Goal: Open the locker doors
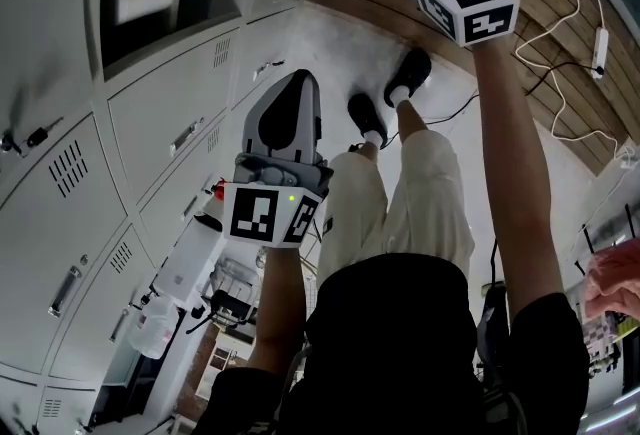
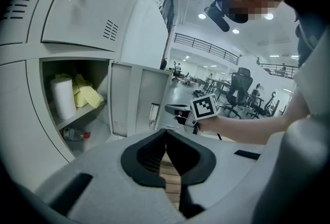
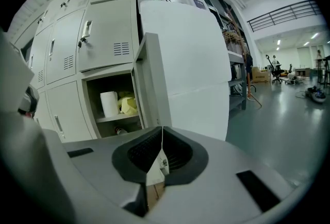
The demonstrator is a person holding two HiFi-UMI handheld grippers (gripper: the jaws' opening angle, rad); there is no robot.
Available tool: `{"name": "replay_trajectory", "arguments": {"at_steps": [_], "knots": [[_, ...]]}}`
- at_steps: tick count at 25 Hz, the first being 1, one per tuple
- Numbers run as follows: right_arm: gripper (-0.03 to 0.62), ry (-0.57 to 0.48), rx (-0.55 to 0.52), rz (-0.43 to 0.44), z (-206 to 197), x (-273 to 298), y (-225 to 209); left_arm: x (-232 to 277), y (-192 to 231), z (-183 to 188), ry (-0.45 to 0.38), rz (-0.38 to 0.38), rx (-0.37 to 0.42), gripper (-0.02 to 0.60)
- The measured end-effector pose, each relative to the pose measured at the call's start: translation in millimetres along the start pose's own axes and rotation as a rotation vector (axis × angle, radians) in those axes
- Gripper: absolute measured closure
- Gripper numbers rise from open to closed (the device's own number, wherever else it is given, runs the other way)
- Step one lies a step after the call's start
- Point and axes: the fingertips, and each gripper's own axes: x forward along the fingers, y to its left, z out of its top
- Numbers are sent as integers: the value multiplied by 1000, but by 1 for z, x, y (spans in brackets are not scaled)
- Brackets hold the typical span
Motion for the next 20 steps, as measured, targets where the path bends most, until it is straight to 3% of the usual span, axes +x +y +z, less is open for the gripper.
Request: {"name": "replay_trajectory", "arguments": {"at_steps": [5,11,20], "knots": [[588,-11,-25,-30,9,-24,17,-11,-4,5,-33,-26,10,566],[589,-17,-65,-71,24,-66,55,-40,-9,9,-83,-66,-54,566],[589,-33,-38,-98,39,-143,129,-113,-19,22,-149,-92,72,566]]}}
